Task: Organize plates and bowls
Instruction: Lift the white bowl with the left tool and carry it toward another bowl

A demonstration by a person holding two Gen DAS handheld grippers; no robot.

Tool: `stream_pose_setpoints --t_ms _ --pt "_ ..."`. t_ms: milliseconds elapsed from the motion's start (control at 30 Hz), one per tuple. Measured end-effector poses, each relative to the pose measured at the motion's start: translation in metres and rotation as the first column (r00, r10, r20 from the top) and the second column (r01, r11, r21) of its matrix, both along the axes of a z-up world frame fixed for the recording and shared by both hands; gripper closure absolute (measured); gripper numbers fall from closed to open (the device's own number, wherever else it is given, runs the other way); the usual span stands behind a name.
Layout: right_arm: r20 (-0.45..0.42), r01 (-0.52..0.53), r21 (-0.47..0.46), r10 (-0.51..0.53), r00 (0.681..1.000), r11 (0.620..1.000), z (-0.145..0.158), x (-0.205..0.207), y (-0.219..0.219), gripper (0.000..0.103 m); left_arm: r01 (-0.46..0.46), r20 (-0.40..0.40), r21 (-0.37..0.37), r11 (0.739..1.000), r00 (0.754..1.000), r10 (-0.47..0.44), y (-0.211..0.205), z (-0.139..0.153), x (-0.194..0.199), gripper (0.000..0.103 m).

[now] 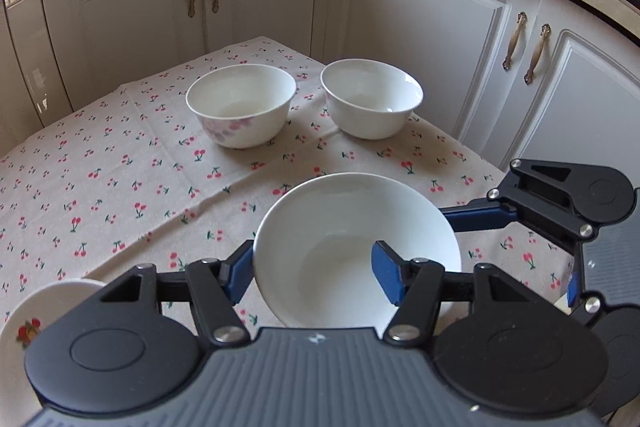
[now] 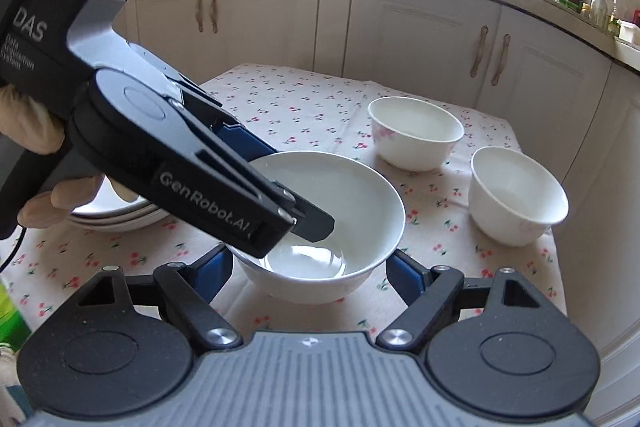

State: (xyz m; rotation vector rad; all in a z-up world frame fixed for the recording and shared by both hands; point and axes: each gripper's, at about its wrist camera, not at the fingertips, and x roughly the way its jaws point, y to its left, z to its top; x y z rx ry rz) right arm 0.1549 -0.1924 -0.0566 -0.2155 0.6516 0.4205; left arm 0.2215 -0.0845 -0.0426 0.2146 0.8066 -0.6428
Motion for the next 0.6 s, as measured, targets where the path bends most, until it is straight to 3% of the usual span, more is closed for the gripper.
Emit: stream_pose_setpoints --t_ms 600 --pt "-0.033 -0.026 0.009 0.026 0.999 1.0 -0.007 -0.033 0.003 0.016 -0.012 -0.002 -0.056 0.998 1.0 0.012 0.011 -0.008 -0.036 0.041"
